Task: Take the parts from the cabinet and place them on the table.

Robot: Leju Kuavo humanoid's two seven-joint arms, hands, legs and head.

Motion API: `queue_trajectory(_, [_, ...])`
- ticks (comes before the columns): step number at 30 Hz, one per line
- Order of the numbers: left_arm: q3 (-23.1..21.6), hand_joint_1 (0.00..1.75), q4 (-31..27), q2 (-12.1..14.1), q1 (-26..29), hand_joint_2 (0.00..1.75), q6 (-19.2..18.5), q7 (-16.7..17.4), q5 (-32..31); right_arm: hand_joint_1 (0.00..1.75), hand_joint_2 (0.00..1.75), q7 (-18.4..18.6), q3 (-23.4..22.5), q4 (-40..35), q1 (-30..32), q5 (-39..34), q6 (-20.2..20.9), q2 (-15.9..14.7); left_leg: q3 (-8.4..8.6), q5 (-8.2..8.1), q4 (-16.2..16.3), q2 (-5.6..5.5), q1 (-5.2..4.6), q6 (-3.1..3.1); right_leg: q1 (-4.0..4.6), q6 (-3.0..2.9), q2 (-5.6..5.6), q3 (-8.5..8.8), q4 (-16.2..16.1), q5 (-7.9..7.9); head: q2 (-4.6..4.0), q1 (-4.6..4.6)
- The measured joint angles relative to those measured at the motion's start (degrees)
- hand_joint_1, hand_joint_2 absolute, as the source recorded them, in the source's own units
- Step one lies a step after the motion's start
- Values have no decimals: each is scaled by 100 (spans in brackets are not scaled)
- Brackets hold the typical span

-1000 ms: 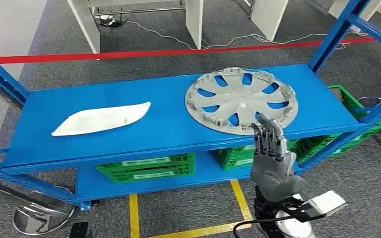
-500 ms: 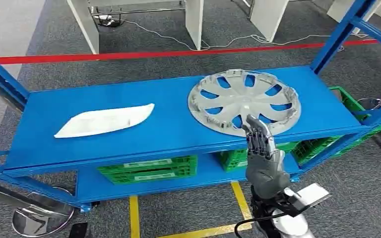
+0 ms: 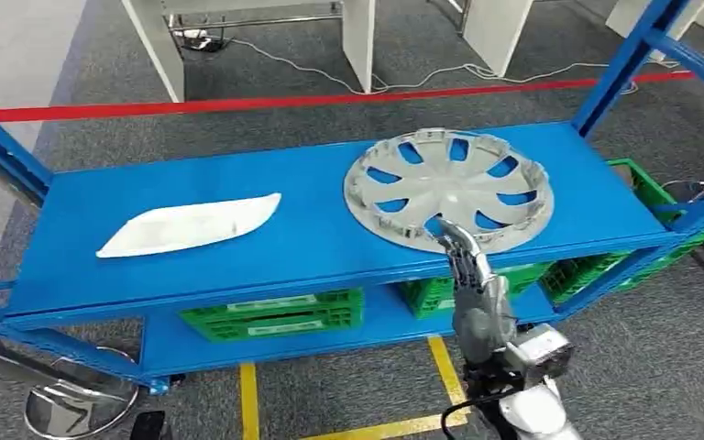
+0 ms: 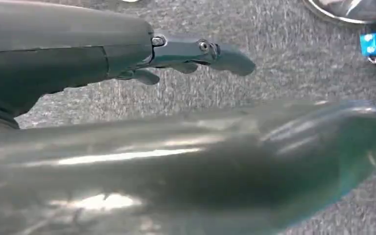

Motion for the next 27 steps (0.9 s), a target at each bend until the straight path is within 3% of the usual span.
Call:
queue_trajectory(1, [0, 0, 0, 0, -16, 0, -7, 2, 2, 0, 175, 239, 7, 73, -109, 137, -119, -5, -10, -38, 22, -1, 5, -33, -36, -53, -8, 28, -56, 35, 0, 4])
queue_trajectory(2, [-2, 0, 0, 0, -26, 0, -13, 2, 4, 0, 175, 464, 29, 202, -273, 310, -246, -15, -46, -144, 154, -1, 11, -55, -44, -73, -12, 38, -67, 46, 0, -7])
queue_trajectory(3, [-4, 0, 0, 0, -40, 0, -35, 2, 4, 0, 175, 651, 72, 397, -466, 493, -364, -22, -191, -351, 498, -3, 10, -77, -45, -103, -10, 38, -67, 48, 0, -24])
queue_trajectory(5, [-20, 0, 0, 0, -52, 0, -83, 24, 2, 0, 175, 858, 129, 797, -786, 856, -536, -37, -607, -738, 1403, -2, 21, -108, -38, -115, -15, 36, -64, 48, 0, -15])
queue_trajectory(6, [-39, 0, 0, -2, -48, 0, -107, 52, -7, 0, 175, 937, 177, 1007, -988, 1038, -571, -48, -751, -802, 1703, -1, 21, -117, -36, -117, -13, 32, -60, 49, 0, -22])
queue_trajectory(7, [-66, 0, 0, -7, -47, 0, -116, 96, -42, 0, 175, 1016, 243, 1269, -1190, 1199, -565, -55, -758, -712, 1706, -2, 22, -118, -36, -118, -8, 33, -56, 50, 0, -20])
queue_trajectory(8, [-79, 0, 0, -7, -54, 0, -129, 131, -77, 0, 175, 1033, 278, 1451, -1371, 1300, -525, -55, -661, -517, 1475, -1, 25, -115, -36, -117, -6, 35, -49, 49, 0, -22])
queue_trajectory(10, [-131, 0, 0, -2, -70, 0, -140, 227, -144, 0, 175, 1129, 403, 1818, -1771, 1584, -387, -55, -223, 2, 518, 1, 31, -97, -38, -102, -1, 53, -38, 39, 0, -22])
queue_trajectory(11, [-168, 0, 0, 7, -77, 0, -157, 275, -173, 0, 175, 1142, 483, 2012, -1957, 1742, -346, -55, -70, 72, 160, 1, 35, -80, -37, -85, -3, 50, -34, 30, 0, -20])
queue_trajectory(12, [-199, 0, 0, 4, -93, 0, -179, 306, -192, 0, 175, 1182, 549, 2178, -2169, 1881, -335, -55, -8, 29, 27, -6, 14, -67, 9, -53, 6, 6, 12, 20, 0, -24])
queue_trajectory(15, [-269, 0, 0, 7, -113, 0, -203, 389, -245, 0, 175, 1326, 765, 2611, -2525, 2303, -355, -53, -77, 24, 55, -26, -7, 27, -12, 24, -16, -25, -20, 50, 0, -11])
queue_trajectory(17, [-314, 0, 0, 15, -129, 0, -201, 402, -256, 0, 175, 1335, 859, 2815, -2693, 2403, -363, -53, -51, 65, -7, -20, 27, 99, -19, 73, -21, -130, 109, -78, 0, -9])
queue_trajectory(18, [-334, 0, 0, 15, -144, 0, -201, 413, -267, 0, 175, 1348, 901, 2914, -2777, 2447, -366, -53, -58, 65, -7, -17, 27, 133, -20, 87, -21, -261, 403, -251, 0, 11])
queue_trajectory(20, [-372, 0, 0, 13, -157, 0, -219, 476, -306, 0, 175, 1431, 1012, 3188, -2895, 2615, -361, -53, -60, 61, -6, -11, 19, 150, -20, 108, -21, -726, 1349, -620, 0, 2])
queue_trajectory(21, [-396, 0, 0, 11, -163, 0, -232, 509, -317, 0, 175, 1438, 1071, 3334, -2934, 2722, -368, -50, -61, 58, -3, -11, 16, 155, -20, 113, -21, -918, 1694, -697, 0, 13])
queue_trajectory(22, [-415, 0, 0, 11, -164, 0, -243, 542, -341, 0, 175, 1462, 1117, 3461, -2963, 2841, -390, -50, -55, 57, -3, -12, 14, 156, -20, 108, -22, -986, 1767, -640, 0, 4])
queue_trajectory(23, [-439, 0, 0, 11, -170, 0, -249, 575, -363, 0, 175, 1523, 1174, 3594, -3003, 3005, -440, -44, -50, 55, -2, -17, 14, 156, -19, 96, -22, -930, 1585, -458, 0, 11])
queue_trajectory(25, [-487, 0, 0, 9, -192, 0, -284, 631, -395, 0, 175, 1614, 1265, 3794, -3110, 3270, -521, -24, -27, 43, -1, -25, 14, 149, -18, 56, -25, -505, 638, 77, 0, 9])
queue_trajectory(26, [-496, 0, 0, 2, -203, 0, -302, 658, -411, 0, 175, 1680, 1305, 3910, -3199, 3388, -560, -4, -20, 32, -1, -25, 14, 133, -12, 31, -42, -288, 134, 233, 0, 9])
queue_trajectory(27, [-505, 0, 0, -2, -221, 0, -302, 662, -417, 0, 175, 1710, 1346, 4017, -3283, 3447, -582, 4, -47, 28, 7, -25, -22, 109, 18, 26, -44, -157, 68, 157, 0, 4])
